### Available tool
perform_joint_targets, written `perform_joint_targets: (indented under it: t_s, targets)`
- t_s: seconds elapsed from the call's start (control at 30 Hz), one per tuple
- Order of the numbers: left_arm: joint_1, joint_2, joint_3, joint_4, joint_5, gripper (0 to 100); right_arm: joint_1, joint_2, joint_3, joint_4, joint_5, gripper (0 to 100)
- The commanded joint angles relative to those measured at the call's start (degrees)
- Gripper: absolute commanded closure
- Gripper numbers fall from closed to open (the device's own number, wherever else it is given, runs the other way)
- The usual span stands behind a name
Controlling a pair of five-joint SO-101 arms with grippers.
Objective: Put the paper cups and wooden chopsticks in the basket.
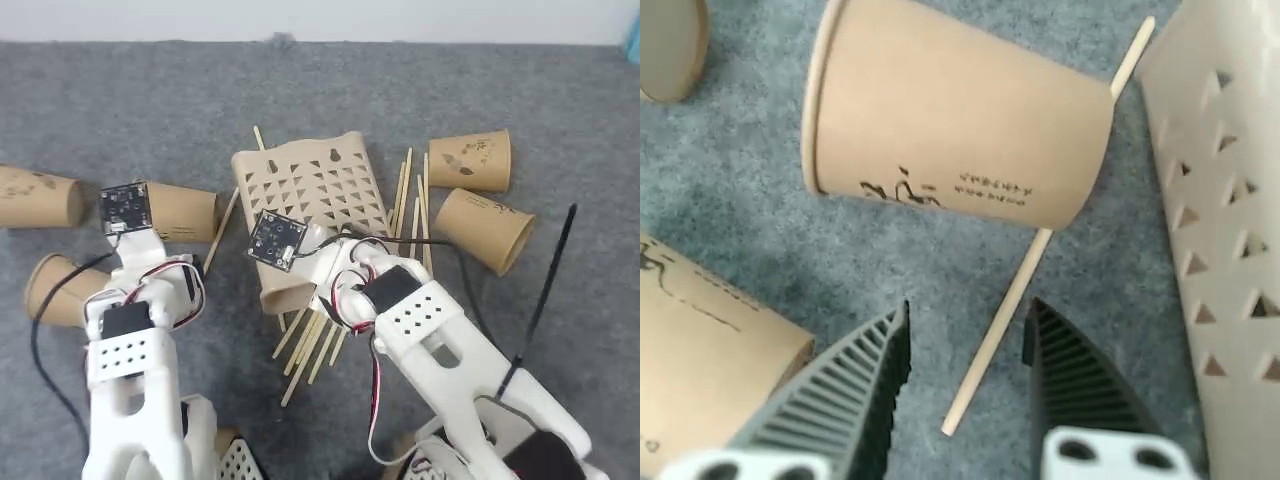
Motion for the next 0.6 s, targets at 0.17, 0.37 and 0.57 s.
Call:
perform_joint_targets:
  t_s: [0.17, 0.37, 0.57]
  targets:
    - [0.4, -1.3, -0.3, -1.3, -0.5, 82, -11.8, -4.5, -0.4, 17.8, 12.8, 60.9]
    - [0.4, -1.3, -0.3, -1.4, -0.5, 82, -11.7, -6.4, -1.9, 17.5, 12.6, 70.1]
    - [0.4, -1.3, -0.3, -1.4, -0.5, 82, -7.4, -17.5, -4.9, 18.2, 6.3, 72.3]
